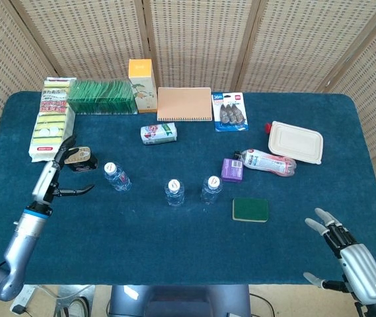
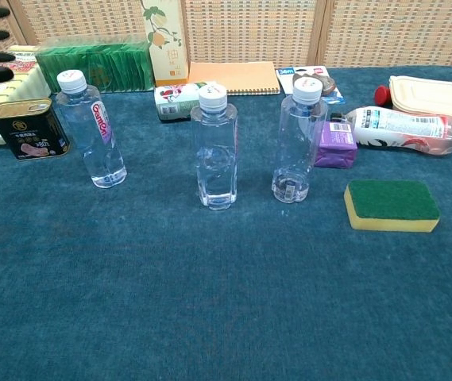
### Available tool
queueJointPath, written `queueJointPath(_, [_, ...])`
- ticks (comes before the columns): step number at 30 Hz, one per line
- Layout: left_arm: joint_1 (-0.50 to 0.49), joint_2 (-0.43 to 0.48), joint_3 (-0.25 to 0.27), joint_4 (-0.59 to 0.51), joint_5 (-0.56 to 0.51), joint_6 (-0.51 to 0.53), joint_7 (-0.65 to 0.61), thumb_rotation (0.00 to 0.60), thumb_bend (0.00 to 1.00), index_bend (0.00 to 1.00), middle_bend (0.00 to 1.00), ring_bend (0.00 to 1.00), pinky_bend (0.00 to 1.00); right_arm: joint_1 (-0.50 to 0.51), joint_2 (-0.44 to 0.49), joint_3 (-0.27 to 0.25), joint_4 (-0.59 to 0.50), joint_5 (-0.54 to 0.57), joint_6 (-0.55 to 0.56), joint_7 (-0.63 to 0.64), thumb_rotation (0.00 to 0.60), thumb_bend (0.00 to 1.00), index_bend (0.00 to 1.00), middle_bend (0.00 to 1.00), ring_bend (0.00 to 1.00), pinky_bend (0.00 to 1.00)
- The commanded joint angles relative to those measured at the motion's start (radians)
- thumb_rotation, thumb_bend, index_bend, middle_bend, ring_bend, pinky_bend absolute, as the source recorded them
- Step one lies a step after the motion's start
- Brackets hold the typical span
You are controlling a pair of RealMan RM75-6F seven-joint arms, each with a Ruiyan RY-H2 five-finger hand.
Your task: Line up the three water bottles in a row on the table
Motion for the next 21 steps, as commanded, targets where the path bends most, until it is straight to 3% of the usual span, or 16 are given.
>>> queueJointPath(1, [-0.002,-0.083,0.013,0.098,-0.001,-0.04,-0.06,0.6,0.09,0.0,0.0,0.0,0.08,0.001,0.0,-0.002,-0.001,-0.003,-0.002,-0.001,0.6,0.0,0.12,0.0,0.02,0.15])
queueJointPath(9, [-0.049,-0.212,-0.002,0.234,-0.002,-0.105,-0.091,0.6,0.09,0.0,0.0,0.0,0.08,0.007,0.001,0.0,-0.001,0.011,-0.013,0.0,0.6,0.0,0.12,0.0,0.02,0.15])
queueJointPath(21, [-0.116,-0.323,-0.001,0.367,-0.008,-0.233,-0.079,0.6,0.17,0.0,0.0,0.0,0.08,0.006,0.002,0.007,0.004,0.036,-0.006,0.014,0.6,0.0,0.12,0.0,0.02,0.15])
